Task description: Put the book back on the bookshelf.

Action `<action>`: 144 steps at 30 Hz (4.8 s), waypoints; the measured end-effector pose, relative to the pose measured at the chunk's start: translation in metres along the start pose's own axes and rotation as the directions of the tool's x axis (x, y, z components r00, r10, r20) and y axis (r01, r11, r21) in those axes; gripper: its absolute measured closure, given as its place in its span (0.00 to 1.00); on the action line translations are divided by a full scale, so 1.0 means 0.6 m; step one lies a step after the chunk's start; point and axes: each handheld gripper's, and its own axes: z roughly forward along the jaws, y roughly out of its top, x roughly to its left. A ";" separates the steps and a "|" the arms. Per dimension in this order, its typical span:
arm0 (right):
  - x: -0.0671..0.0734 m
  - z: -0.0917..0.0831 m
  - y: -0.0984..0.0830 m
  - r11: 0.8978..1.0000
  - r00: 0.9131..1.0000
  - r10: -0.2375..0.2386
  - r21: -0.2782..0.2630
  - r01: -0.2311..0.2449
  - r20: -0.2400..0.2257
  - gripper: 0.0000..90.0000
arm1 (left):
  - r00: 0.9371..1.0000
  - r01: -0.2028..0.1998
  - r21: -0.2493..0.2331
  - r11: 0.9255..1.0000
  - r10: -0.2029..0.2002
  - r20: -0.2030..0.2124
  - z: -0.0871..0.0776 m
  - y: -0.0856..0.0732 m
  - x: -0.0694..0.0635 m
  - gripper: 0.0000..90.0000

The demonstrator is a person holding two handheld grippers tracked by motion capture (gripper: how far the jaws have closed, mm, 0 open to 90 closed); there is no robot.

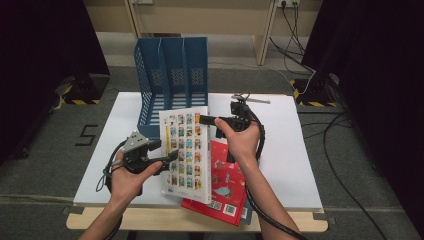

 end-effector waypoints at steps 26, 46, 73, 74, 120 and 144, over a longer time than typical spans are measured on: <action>0.025 0.026 0.009 0.999 0.998 -0.040 -0.024 0.042 0.055 0.83 | 0.998 -0.055 0.027 0.998 0.054 0.022 0.055 0.047 -0.069 0.20; 0.037 0.034 0.008 0.998 0.995 -0.058 -0.031 0.061 0.084 0.83 | 0.994 -0.089 0.063 0.994 0.093 -0.056 0.091 0.063 -0.089 0.17; 0.086 0.057 0.020 0.987 0.989 -0.115 -0.102 0.124 0.094 0.83 | 0.971 -0.138 0.034 0.990 0.142 -0.193 0.088 0.078 -0.073 0.20; 0.088 0.056 0.020 0.987 0.989 -0.112 -0.105 0.122 0.093 0.83 | 0.971 -0.136 0.032 0.990 0.140 -0.195 0.089 0.079 -0.072 0.20; 0.149 0.084 0.008 0.945 0.947 -0.274 -0.133 0.297 0.168 0.79 | 0.936 -0.168 0.052 0.984 0.176 -0.305 0.072 0.072 -0.043 0.49; 0.098 0.022 0.021 0.953 0.968 -0.246 -0.171 0.251 0.049 0.66 | 0.975 -0.098 0.038 0.994 0.104 -0.198 0.020 0.032 0.031 0.82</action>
